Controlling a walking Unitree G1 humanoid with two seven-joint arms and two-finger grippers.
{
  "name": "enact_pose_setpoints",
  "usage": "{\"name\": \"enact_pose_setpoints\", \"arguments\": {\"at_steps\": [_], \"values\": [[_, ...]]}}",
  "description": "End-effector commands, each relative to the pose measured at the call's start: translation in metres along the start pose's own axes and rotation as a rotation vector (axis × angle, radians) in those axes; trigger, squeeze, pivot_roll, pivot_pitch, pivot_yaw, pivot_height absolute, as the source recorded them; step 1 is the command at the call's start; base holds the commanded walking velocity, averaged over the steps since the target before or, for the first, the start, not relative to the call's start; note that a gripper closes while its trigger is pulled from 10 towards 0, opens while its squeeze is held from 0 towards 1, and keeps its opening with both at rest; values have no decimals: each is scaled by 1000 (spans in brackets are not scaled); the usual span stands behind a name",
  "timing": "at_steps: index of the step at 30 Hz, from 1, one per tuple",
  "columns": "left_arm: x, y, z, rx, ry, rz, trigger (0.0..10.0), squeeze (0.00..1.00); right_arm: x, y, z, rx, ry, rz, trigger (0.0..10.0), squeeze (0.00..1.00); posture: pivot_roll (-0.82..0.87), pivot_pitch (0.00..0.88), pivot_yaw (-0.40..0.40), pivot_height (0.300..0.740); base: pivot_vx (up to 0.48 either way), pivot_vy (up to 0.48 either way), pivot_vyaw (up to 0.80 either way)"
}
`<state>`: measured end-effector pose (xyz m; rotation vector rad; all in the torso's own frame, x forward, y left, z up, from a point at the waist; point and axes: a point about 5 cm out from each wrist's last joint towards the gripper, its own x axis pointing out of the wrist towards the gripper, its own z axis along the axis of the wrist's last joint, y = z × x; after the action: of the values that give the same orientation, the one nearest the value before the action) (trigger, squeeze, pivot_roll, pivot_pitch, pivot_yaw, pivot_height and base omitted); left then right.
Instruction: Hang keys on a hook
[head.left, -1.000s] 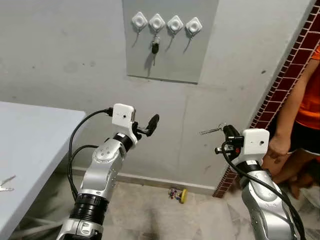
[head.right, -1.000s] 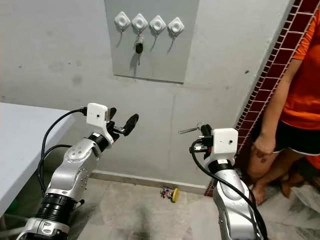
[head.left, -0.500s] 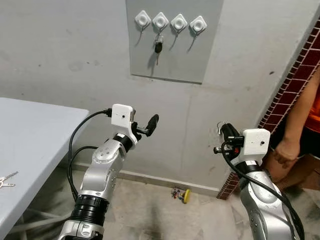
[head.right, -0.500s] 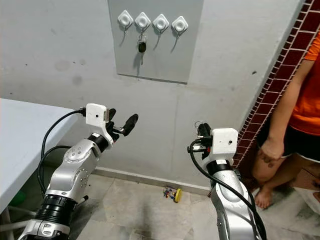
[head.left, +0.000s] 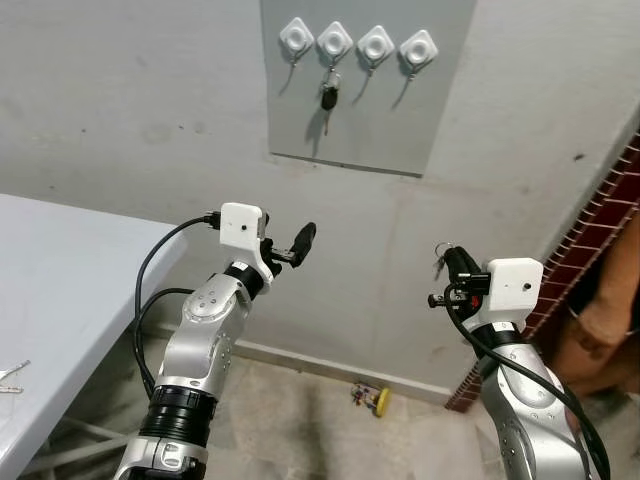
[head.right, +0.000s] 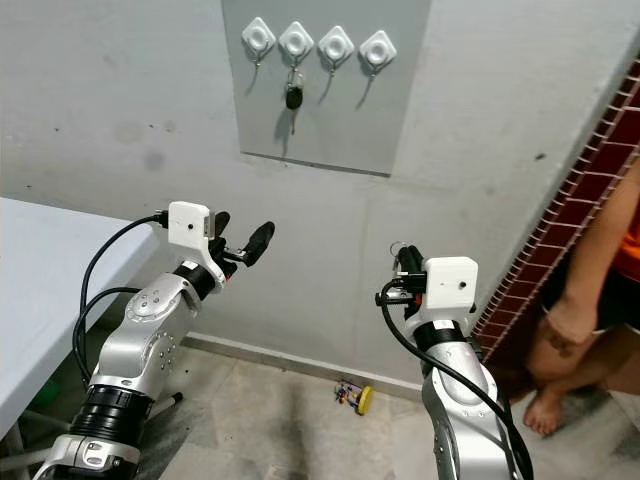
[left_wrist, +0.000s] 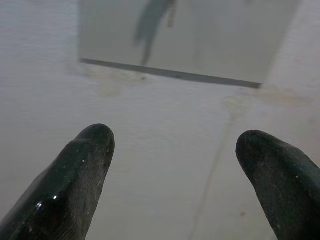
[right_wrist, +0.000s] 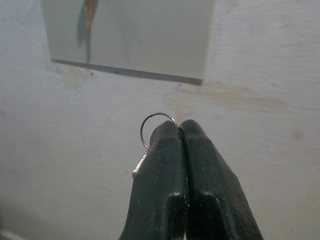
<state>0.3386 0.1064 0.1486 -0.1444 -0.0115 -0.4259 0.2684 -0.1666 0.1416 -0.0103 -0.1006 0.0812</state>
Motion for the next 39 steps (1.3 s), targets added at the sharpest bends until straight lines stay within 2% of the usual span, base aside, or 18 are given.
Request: {"name": "enact_pose_setpoints", "arguments": {"at_steps": [1, 9, 20, 39], "values": [[0, 0, 3, 6, -2, 2, 10000, 0, -1, 1, 5, 3, -16, 11, 10000, 0, -69, 0, -30, 740, 401, 0, 0], [2, 0, 3, 26, 2, 11, 10000, 0, -1, 1, 5, -5, -13, 26, 10000, 0, -68, 0, -34, 740, 375, 0, 0], [0, -2, 2, 25, -19, 19, 10000, 0, -5, 2, 3, -6, -6, 24, 10000, 0, -75, 0, -33, 740, 0, 0, 0], [4, -6, 10, 35, -38, -10, 10000, 0, -2, -8, 9, -31, -22, 1, 10000, 0, -82, 0, -37, 740, 0, 0, 0]]}}
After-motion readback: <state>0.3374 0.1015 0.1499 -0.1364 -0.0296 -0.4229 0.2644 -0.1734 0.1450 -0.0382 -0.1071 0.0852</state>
